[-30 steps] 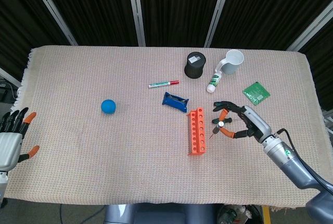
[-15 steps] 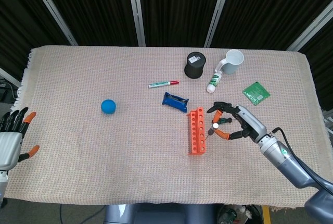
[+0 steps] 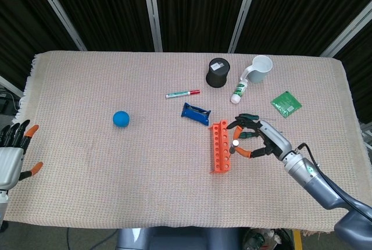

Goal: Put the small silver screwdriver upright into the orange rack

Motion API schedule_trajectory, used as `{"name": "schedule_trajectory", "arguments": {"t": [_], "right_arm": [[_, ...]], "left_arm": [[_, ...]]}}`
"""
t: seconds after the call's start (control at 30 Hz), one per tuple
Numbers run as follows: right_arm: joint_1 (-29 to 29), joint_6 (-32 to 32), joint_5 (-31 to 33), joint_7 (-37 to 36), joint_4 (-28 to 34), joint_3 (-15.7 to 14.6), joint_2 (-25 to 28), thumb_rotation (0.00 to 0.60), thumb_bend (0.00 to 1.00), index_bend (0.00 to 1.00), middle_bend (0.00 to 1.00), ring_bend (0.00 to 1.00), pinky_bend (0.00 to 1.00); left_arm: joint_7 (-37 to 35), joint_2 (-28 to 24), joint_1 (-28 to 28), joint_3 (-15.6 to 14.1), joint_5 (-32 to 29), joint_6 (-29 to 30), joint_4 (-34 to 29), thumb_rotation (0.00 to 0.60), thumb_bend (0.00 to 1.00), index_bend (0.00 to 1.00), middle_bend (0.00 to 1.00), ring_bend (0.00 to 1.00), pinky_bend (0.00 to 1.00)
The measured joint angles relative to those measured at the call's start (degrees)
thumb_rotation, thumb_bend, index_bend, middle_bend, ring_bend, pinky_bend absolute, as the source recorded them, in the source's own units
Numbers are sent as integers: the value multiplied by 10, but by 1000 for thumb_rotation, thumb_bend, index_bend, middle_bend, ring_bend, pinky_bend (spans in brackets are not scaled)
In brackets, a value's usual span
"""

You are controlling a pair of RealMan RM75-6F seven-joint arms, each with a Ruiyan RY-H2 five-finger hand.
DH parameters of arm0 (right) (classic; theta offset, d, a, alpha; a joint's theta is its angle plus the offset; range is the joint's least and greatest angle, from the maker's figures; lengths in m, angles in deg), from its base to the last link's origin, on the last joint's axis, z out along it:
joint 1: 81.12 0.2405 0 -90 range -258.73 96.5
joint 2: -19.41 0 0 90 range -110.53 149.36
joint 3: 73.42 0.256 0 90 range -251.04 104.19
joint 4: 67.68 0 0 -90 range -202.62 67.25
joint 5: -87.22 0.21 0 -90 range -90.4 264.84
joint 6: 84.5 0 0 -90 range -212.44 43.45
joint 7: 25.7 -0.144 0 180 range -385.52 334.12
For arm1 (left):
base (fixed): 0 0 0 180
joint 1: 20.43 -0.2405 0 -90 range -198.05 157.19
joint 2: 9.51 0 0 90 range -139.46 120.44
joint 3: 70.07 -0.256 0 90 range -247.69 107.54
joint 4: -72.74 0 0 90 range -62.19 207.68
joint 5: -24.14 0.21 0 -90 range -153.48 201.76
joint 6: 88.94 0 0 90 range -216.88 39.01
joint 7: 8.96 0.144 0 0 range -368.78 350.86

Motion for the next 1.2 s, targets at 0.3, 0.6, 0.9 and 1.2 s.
{"name": "schedule_trajectory", "arguments": {"t": [0.3, 0.6, 0.9, 1.2], "right_arm": [[11, -6, 10, 8, -7, -9, -9, 600, 457, 643, 276, 72, 11], [13, 2, 11, 12, -6, -13, -10, 600, 457, 644, 276, 72, 12], [12, 13, 19, 41, -24, -22, -43, 600, 457, 644, 276, 66, 11], [0, 44, 29, 103, -35, -33, -88, 600, 456, 644, 276, 57, 6]], "left_arm": [[1, 1, 0, 1, -1, 1, 0, 600, 193, 110, 0, 0, 0], [4, 0, 1, 2, -1, 1, -3, 600, 192, 109, 0, 0, 0], [3, -2, -1, 1, -1, 3, -3, 600, 193, 110, 0, 0, 0], [1, 0, 1, 1, -1, 1, 0, 600, 193, 110, 0, 0, 0]]}}
